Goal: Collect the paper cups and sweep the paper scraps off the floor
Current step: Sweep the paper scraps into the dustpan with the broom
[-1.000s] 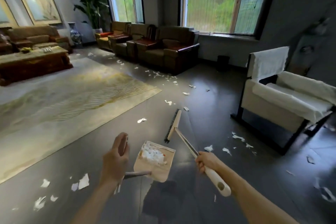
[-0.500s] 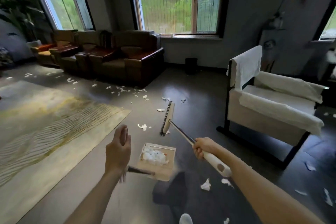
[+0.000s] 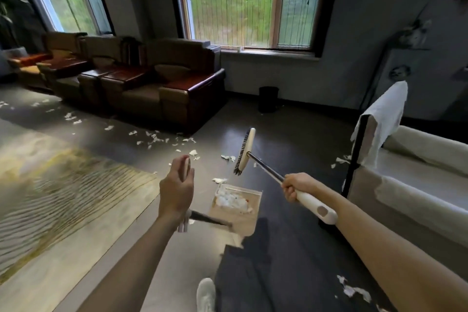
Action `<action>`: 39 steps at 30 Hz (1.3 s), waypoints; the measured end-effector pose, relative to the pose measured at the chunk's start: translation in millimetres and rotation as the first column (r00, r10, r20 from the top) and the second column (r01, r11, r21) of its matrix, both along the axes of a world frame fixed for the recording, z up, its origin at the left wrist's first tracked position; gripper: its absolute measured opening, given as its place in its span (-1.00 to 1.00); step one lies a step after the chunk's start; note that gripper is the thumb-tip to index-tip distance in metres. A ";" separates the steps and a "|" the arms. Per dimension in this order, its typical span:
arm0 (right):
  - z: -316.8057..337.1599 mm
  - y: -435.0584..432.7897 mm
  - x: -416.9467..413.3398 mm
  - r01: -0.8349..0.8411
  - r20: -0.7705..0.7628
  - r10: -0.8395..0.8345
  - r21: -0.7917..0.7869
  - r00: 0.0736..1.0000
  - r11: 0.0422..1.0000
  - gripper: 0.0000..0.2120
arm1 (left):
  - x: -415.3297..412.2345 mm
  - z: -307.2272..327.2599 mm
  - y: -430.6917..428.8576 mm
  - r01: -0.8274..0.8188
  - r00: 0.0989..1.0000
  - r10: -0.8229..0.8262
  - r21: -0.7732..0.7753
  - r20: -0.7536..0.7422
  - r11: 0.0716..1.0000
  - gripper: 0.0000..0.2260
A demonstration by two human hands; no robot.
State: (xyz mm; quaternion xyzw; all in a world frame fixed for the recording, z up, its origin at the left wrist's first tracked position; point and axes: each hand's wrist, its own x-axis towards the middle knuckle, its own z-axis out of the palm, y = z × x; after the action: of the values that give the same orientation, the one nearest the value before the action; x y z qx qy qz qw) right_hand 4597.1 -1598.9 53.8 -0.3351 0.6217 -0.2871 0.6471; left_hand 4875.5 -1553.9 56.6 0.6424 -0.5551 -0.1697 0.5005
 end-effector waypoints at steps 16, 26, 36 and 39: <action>-35.6 -425.1 31.3 0.190 0.128 -0.203 0.104 0.971 0.976 -0.81 | 47.6 -14.2 -510.5 0.171 0.978 -0.176 0.053 0.108 0.984 -0.70; -64.0 -750.2 -3.1 0.210 0.168 -0.232 0.141 0.958 0.968 -0.66 | 24.1 -31.3 -816.0 0.122 0.986 -0.128 0.056 0.107 0.991 -0.70; -46.6 -988.5 -9.2 0.243 0.085 -0.248 0.067 0.965 0.968 -0.45 | 21.0 -18.7 -1081.0 0.145 0.987 -0.150 0.068 0.065 0.987 -0.74; -50.7 -1054.2 -2.9 0.297 0.107 -0.299 0.032 0.948 0.954 -0.47 | 27.3 -24.4 -1168.7 0.210 0.975 -0.213 0.063 0.060 0.976 -0.74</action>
State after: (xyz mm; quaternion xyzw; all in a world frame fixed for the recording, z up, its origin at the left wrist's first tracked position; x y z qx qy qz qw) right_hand 4594.2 -2653.1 3.1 -0.2160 0.6305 -0.3947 0.6325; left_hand 4902.8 -2722.6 32.2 0.5988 -0.6316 -0.2161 0.4425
